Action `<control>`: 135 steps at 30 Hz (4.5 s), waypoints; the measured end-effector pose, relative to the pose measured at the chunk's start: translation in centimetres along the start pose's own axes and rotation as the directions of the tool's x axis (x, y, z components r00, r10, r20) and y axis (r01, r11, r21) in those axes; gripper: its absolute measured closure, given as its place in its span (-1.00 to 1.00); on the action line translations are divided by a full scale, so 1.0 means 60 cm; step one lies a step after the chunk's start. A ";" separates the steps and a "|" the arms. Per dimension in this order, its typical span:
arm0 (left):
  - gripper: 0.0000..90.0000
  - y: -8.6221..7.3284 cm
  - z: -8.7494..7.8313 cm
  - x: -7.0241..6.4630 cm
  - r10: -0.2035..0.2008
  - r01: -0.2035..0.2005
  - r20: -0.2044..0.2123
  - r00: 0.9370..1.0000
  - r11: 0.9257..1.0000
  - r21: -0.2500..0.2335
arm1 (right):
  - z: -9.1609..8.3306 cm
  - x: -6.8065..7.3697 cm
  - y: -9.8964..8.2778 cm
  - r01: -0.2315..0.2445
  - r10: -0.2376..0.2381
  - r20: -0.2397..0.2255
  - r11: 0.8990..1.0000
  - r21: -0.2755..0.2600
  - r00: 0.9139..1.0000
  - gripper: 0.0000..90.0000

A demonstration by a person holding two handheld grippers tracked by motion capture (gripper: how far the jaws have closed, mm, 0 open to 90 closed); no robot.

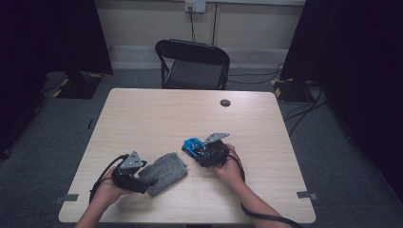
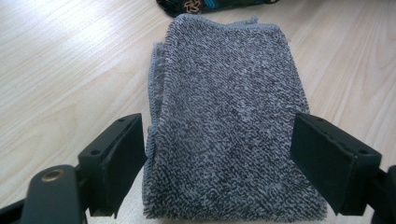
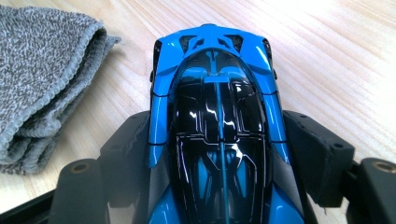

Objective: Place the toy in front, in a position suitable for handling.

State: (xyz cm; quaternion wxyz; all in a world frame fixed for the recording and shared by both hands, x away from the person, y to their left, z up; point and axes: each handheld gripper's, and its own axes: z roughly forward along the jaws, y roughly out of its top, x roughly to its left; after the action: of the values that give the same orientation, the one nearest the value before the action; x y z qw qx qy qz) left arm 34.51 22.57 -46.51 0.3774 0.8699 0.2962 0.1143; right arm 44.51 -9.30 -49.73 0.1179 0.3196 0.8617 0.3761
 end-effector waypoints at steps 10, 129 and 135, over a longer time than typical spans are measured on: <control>-0.54 0.014 0.011 -0.011 0.012 -0.012 0.005 1.000 1.000 -0.002 | 0.000 -0.001 -0.001 0.006 -0.006 -0.004 1.000 0.000 1.000 -0.40; 0.00 -0.006 0.017 -0.037 -0.041 0.050 -0.105 0.994 0.995 0.091 | -0.043 0.011 -0.057 -0.018 0.019 0.062 1.000 -0.020 0.998 -0.49; 0.03 -0.016 0.026 -0.039 -0.011 0.022 -0.092 0.996 0.993 0.112 | -0.043 0.011 -0.057 -0.018 0.019 0.062 1.000 -0.020 0.998 -0.49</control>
State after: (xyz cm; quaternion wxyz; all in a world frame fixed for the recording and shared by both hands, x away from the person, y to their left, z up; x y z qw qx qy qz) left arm 32.89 20.78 -48.20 0.3144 0.8814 0.3262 0.1337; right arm 41.29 -12.09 -50.40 0.1443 0.3380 0.8510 0.3752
